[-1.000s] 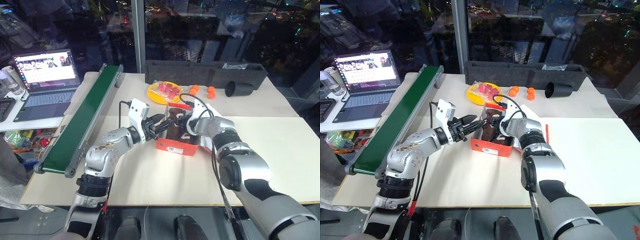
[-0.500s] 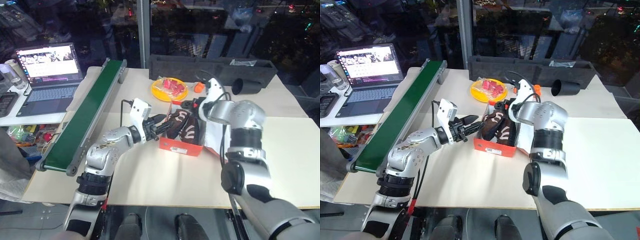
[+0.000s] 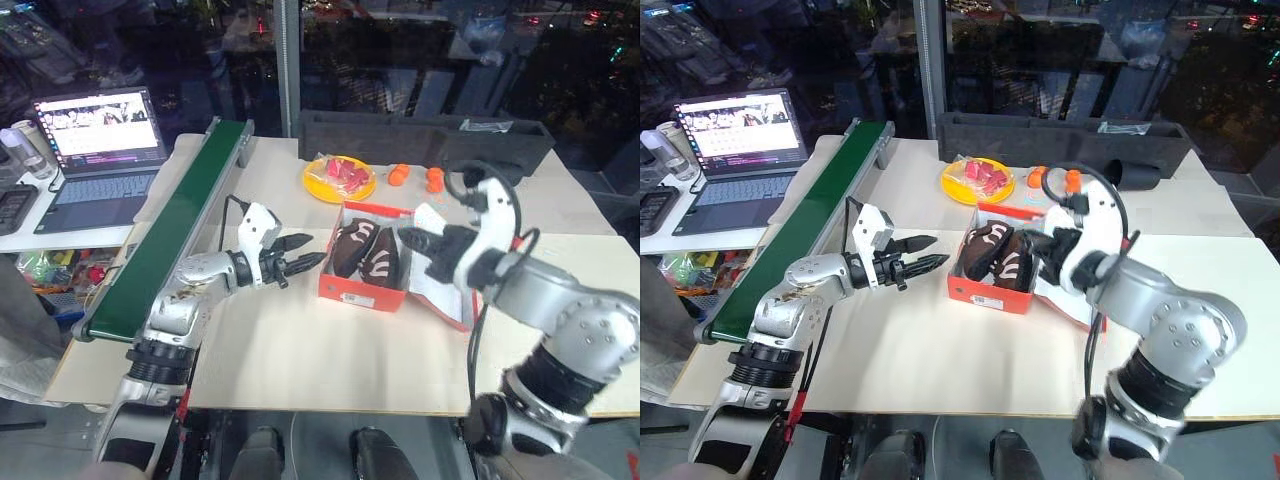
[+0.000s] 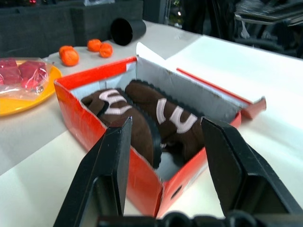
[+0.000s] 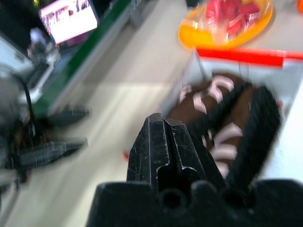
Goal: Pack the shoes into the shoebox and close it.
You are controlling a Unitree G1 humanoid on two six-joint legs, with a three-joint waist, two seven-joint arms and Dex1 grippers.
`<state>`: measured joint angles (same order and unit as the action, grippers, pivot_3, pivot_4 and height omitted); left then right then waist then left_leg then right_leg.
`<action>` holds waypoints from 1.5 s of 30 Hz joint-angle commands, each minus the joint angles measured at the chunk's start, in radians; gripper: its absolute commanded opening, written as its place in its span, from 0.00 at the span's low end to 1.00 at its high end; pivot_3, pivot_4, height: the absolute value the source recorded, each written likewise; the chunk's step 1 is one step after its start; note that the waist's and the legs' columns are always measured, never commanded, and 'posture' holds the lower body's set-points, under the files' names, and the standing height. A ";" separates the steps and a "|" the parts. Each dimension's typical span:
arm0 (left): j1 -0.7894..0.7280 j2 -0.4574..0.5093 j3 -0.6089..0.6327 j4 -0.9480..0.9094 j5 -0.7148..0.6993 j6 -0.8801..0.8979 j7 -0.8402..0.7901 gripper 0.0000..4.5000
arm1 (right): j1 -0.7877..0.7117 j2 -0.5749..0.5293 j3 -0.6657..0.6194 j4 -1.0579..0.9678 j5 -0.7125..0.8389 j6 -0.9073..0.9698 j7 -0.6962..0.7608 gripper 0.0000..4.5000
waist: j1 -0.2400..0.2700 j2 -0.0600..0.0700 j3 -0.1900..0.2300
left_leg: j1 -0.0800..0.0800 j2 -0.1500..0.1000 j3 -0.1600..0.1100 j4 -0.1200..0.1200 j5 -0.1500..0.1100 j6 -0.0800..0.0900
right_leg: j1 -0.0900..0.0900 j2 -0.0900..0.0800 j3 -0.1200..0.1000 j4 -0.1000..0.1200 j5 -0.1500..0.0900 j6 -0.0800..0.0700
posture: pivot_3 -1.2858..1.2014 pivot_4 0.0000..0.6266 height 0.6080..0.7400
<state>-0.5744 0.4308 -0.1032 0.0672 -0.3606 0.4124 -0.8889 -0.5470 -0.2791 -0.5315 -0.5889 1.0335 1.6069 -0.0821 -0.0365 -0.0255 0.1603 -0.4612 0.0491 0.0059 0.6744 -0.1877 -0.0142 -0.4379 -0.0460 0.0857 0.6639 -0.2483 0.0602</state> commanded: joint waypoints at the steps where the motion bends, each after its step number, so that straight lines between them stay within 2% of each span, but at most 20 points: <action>1: -0.010 0.017 -0.037 0.011 0.026 -0.065 -0.081 0.55 | 0.130 -0.002 0.010 -0.041 0.098 0.008 -0.105 0.02 | -0.003 0.000 0.000 | 0.000 0.000 0.000 0.000 0.000 0.000 | 0.000 0.000 0.000 0.000 0.000 0.000 | 0.52 0.24 0.55; 10: -0.047 0.019 -0.060 0.085 0.064 -0.125 -0.156 0.55 | 0.308 0.245 -0.047 -0.021 0.012 0.008 -0.351 0.02 | -0.006 0.000 0.000 | 0.002 0.000 0.000 0.001 0.000 0.000 | 0.001 0.001 0.001 0.002 0.000 0.000 | 0.52 0.24 0.55; 14: -0.052 0.014 -0.060 0.096 0.069 -0.133 -0.164 0.55 | 0.360 0.341 -0.035 0.013 -0.173 -0.045 -0.447 0.02 | -0.005 0.001 0.000 | 0.001 0.000 0.000 0.002 0.000 0.000 | 0.001 0.001 0.001 0.001 0.000 0.000 | 0.52 0.24 0.55; 20: -0.044 0.014 -0.055 0.085 0.072 -0.128 -0.165 0.55 | 0.351 0.434 0.042 0.092 -0.335 -0.206 -0.464 0.02 | -0.008 0.001 0.000 | 0.001 0.000 0.000 0.002 0.000 0.000 | 0.001 0.001 0.001 0.001 0.000 0.000 | 0.52 0.24 0.55; 23: -0.042 0.015 -0.054 0.079 0.073 -0.123 -0.163 0.55 | 0.306 0.474 0.033 0.171 -0.369 -0.311 -0.467 0.02 | -0.012 0.001 0.000 | 0.002 0.001 0.000 0.002 0.000 0.000 | 0.001 0.001 0.001 0.002 0.000 0.000 | 0.52 0.24 0.55; 28: -0.045 0.017 -0.051 0.076 0.075 -0.117 -0.163 0.55 | 0.195 0.543 -0.124 0.328 -0.294 -0.532 -0.503 0.02 | -0.007 0.001 0.000 | 0.002 0.001 -0.001 0.003 0.001 0.001 | 0.001 0.002 0.001 0.002 0.000 0.000 | 0.52 0.24 0.55; 32: -0.047 0.016 -0.053 0.070 0.077 -0.110 -0.162 0.55 | 0.115 0.530 -0.202 0.458 -0.188 -0.758 -0.542 0.02 | -0.005 0.001 0.000 | 0.002 0.000 0.000 0.003 0.001 0.001 | 0.002 0.001 0.001 0.001 0.000 0.001 | 0.52 0.24 0.55; 37: -0.052 0.016 -0.055 0.071 0.078 -0.107 -0.166 0.55 | 0.078 0.521 -0.225 0.510 -0.087 -1.021 -0.537 0.02 | -0.007 0.002 0.001 | 0.002 0.000 -0.001 0.003 0.001 0.001 | 0.002 0.001 0.000 0.002 0.000 0.001 | 0.52 0.24 0.55; 42: -0.063 0.014 -0.057 0.080 0.082 -0.111 -0.165 0.55 | 0.058 0.511 -0.204 0.515 0.076 -1.165 -0.443 0.02 | -0.013 0.003 0.001 | 0.002 0.000 0.000 0.003 0.001 0.001 | 0.001 0.001 0.001 0.002 0.000 0.001 | 0.52 0.24 0.55; 45: -0.068 0.012 -0.057 0.082 0.084 -0.110 -0.162 0.55 | 0.056 0.493 -0.168 0.514 0.165 -1.189 -0.400 0.02 | -0.013 0.003 0.002 | 0.002 0.000 -0.001 0.003 0.001 0.001 | 0.001 0.001 0.001 0.004 0.000 0.001 | 0.52 0.24 0.55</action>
<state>-0.6204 0.4426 -0.1692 0.1704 -0.2767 0.3072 -1.0509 -0.4036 0.1263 -0.7339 -0.0477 1.1277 0.4471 -0.5211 -0.0497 -0.0222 0.1620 -0.4592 0.0494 0.0053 0.6777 -0.1870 -0.0132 -0.4366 -0.0447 0.0867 0.6675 -0.2482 0.0607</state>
